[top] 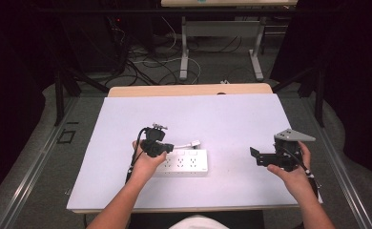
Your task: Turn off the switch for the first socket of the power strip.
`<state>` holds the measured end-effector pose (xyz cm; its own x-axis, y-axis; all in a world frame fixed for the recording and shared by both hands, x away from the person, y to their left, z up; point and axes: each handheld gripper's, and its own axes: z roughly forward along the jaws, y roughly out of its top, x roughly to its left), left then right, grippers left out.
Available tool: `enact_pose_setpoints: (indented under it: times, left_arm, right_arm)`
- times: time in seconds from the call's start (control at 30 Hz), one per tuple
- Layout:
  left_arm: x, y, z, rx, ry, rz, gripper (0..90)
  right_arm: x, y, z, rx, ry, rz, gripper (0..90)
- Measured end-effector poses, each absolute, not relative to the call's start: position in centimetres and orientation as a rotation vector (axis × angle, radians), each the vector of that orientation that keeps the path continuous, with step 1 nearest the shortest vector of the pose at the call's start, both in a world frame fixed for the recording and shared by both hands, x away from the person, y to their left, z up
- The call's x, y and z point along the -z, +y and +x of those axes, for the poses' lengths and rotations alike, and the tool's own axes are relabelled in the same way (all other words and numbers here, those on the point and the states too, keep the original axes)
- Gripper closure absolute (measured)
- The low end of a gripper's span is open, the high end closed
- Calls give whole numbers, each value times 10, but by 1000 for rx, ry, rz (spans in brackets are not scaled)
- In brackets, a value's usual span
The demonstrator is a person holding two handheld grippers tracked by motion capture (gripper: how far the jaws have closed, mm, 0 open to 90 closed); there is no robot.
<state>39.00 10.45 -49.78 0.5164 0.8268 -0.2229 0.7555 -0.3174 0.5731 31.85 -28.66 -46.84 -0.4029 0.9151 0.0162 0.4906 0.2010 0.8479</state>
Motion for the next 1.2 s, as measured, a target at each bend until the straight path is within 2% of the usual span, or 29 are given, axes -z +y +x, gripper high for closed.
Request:
enact_pose_setpoints:
  times: [0.1,0.23,0.57,0.8,1.2]
  left_arm:
    - [495,104,388,-155,1276,2122,802]
    - [488,106,386,-161,1246,2119,725]
    - [472,113,380,-190,1214,2079,644]
    - [459,122,377,-204,1192,2041,535]
    - [439,142,371,-284,1144,1987,477]
  right_arm:
    - [468,-286,318,-1108,1982,1304,13]
    - [467,-286,318,-1116,1978,1298,13]
    - [466,-288,317,-1117,1964,1302,13]
    - [465,-287,316,-1123,1958,1311,13]
    - [464,-289,316,-1119,1960,1304,13]
